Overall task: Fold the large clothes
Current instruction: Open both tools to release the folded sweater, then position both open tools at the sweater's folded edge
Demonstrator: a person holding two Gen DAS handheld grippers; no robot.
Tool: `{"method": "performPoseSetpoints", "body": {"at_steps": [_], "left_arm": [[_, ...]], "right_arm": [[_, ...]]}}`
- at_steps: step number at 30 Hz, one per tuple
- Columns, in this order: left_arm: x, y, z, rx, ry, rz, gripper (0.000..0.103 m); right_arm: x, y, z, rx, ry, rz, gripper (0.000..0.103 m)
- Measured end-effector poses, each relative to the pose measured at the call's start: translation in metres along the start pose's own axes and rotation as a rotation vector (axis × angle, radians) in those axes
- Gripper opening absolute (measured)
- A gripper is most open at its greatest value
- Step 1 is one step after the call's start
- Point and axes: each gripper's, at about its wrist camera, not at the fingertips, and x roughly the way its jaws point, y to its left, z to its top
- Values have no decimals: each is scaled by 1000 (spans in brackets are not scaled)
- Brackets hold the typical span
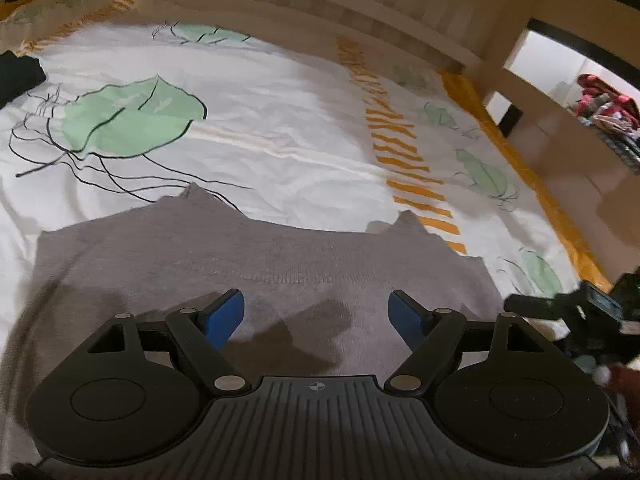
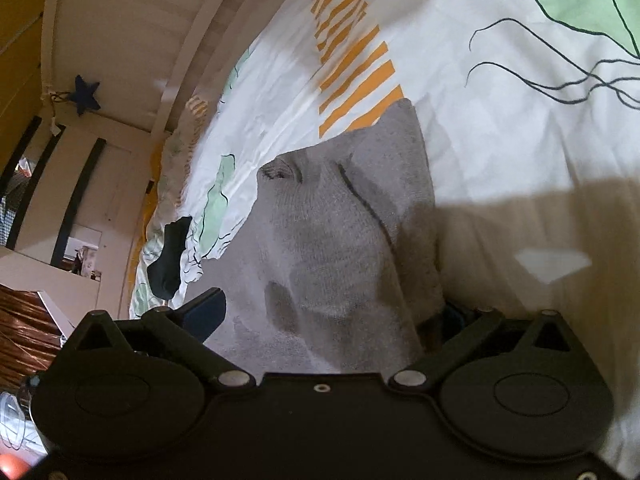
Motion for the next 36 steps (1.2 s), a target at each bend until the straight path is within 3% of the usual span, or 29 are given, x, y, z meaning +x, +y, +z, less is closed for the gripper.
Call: {"method": "performPoseSetpoints", "body": {"at_steps": [6,12,14,17,36], "left_arm": [[31,0,-6,-11,52,55,79],[45,-17,-17,126,58,94,103],[49,-26,-21,179,56,143,103],[50,-30,-26,179,33,177,103],[49,-31,-27,187,30,180,103]], "right_arm": [[4,8,-1,-14,-4,-53,103],[7,13,-3,-11,-25,-93,103],[7,15,-4,-21,-25,-107,103],[8,16,-4,-28,-22,-116,103],[9,16,-2,-36,23,-106,103]]}}
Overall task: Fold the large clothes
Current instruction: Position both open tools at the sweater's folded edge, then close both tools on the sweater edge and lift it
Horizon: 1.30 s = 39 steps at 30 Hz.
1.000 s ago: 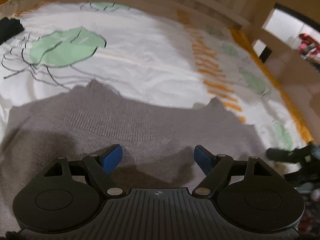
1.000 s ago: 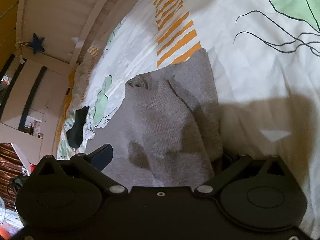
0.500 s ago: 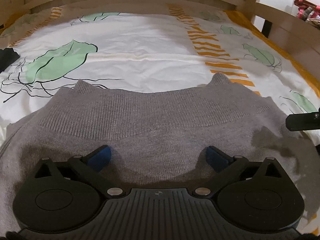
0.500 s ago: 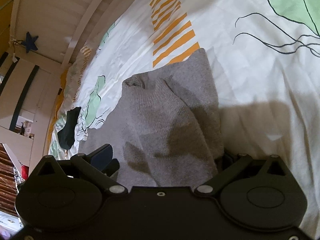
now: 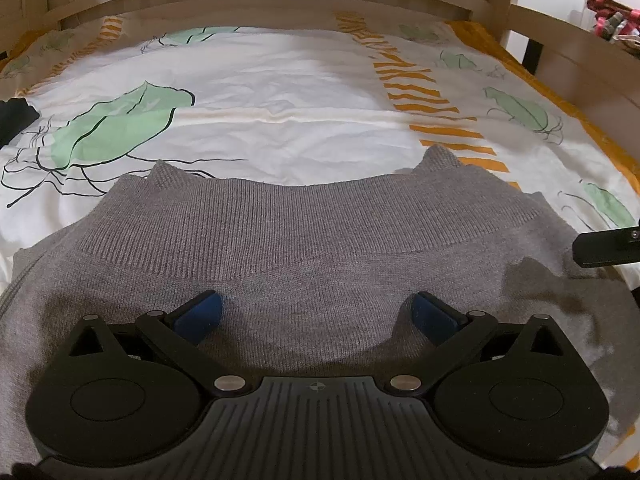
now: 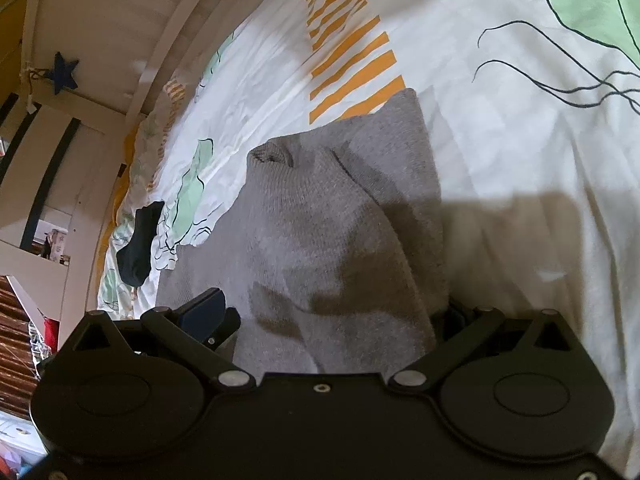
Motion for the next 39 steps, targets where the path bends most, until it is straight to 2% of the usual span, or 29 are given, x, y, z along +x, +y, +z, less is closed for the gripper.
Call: {"method": "performPoseSetpoints", "body": {"at_steps": [16,18,19,20,21,24,25,26,31,39], "left_arm": [[0,0,11,8,56,-4,103],[-1,-1,12,8,58,4,102],[-3,-2,13,10,57,8,101],[-5,-4,13,12,53,12,100],[-8,-5,14,15,45,14,92],[-19,-7,17,17,25,7,79],[-24,-7,18,10,17,0,76],[-28,-8,17,2,10,-10,75],[-45,-9,8,-51,10,-80,54],[-40,1,-11,-109,20,-114,43]], "right_arm": [[0,0,2,9,39,23,103],[0,0,2,7,35,20,99],[0,-1,2,8,32,17,92],[-1,-2,2,8,30,12,84],[-2,-2,2,8,28,4,80],[-4,-6,3,12,23,-9,62],[-5,-7,3,13,20,-12,51],[-5,-8,3,17,18,-5,46],[-8,-4,3,3,6,5,43],[-11,1,4,-7,-6,12,43]]}}
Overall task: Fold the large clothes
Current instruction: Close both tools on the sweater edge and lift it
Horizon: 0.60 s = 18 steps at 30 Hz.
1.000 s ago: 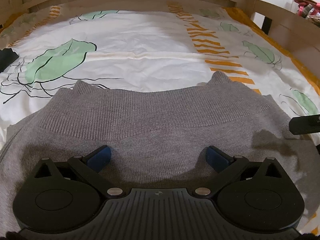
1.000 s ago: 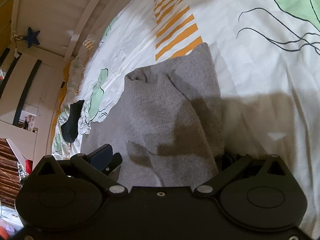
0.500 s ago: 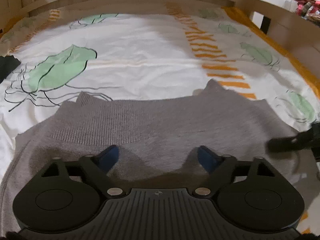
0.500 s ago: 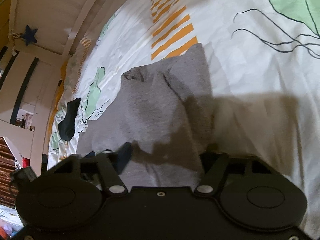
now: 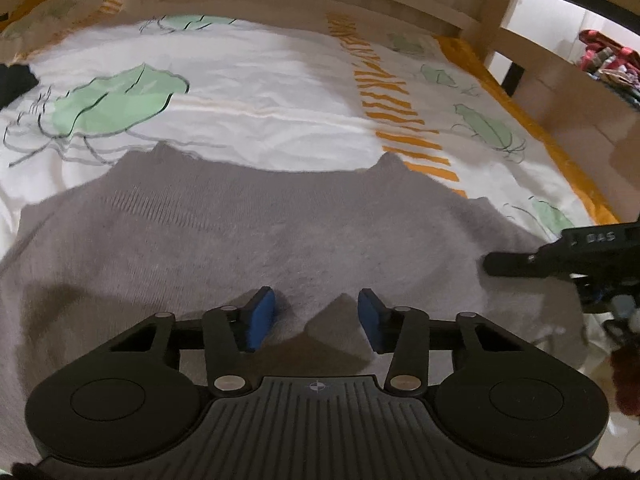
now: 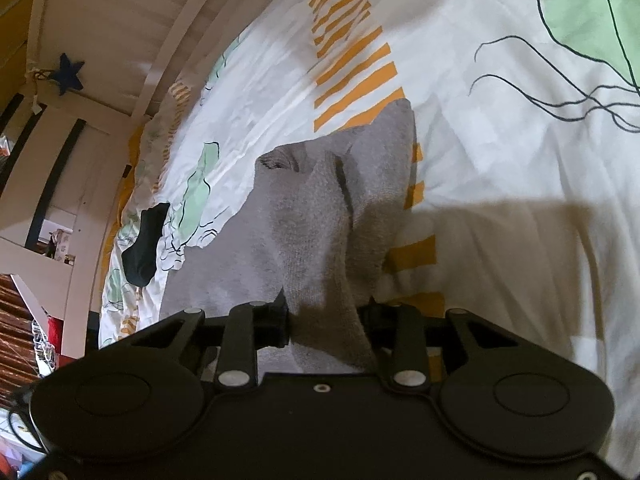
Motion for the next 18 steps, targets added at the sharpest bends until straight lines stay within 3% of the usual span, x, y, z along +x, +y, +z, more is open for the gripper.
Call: {"method": "performPoseSetpoints", "body": {"at_steps": [18], "left_arm": [[7,23,-21,-50,-86,-115,41]], "right_arm": [[-12,20,0,-35,-60,88,37]]}}
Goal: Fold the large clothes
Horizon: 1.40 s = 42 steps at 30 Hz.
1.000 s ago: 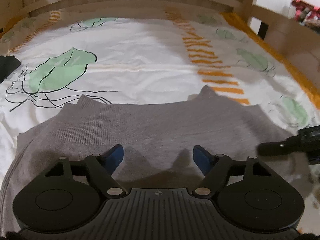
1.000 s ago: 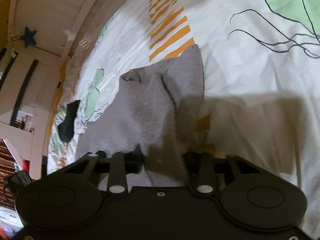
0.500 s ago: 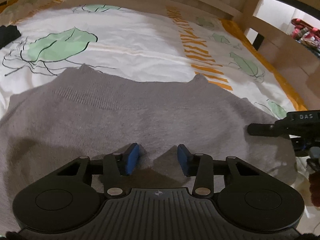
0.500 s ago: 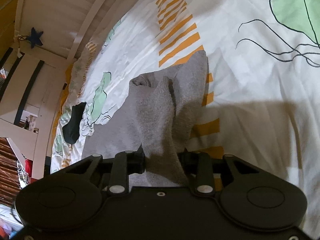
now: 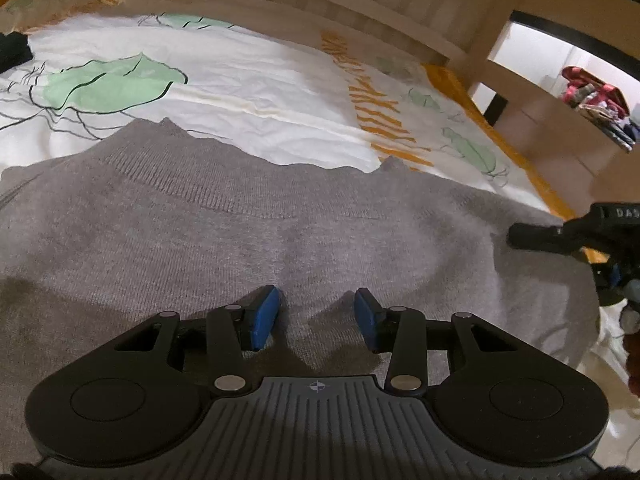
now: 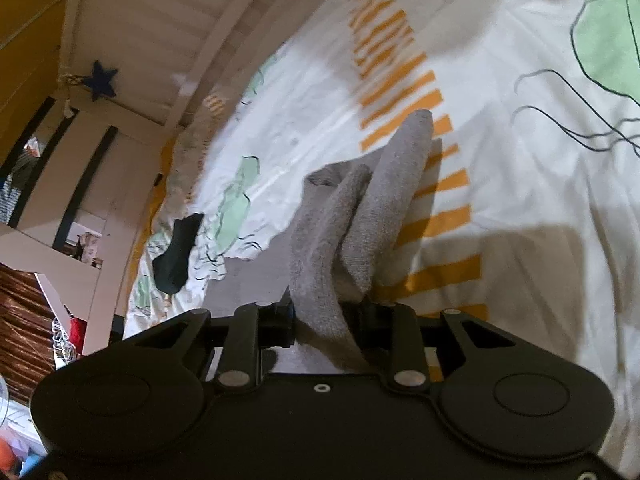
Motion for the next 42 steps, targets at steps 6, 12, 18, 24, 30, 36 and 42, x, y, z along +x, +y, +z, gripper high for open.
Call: {"method": "performPoseSetpoints", "body": {"at_steps": [6,12,18,24,30,36,42], "left_arm": [[-2,12,0,-51,-8,-62,41],[-5,29,19,-103,65,-140,39],[-46,68,69,-115,-3,-59,39],[-89,135,103,-166,-109,29,39],[-104,188,98,-349,-131,30,39],[-108,197,101,-341,-141,4,39],[-102,204,99,-362,-122,-18,39]], "right_arm": [[-5,18,-7,-40,-49,28,36],[-5,51,-16,-95,-73,25,36],[6,97,-19,-125,-59,-5,36],[38,150,-27,-175,3,-9,36],[96,193,-61,-239,90,-12,36],[164,213,-105,-285,168,-44,36],[208,213,-135,-337,178,-109,41]]}}
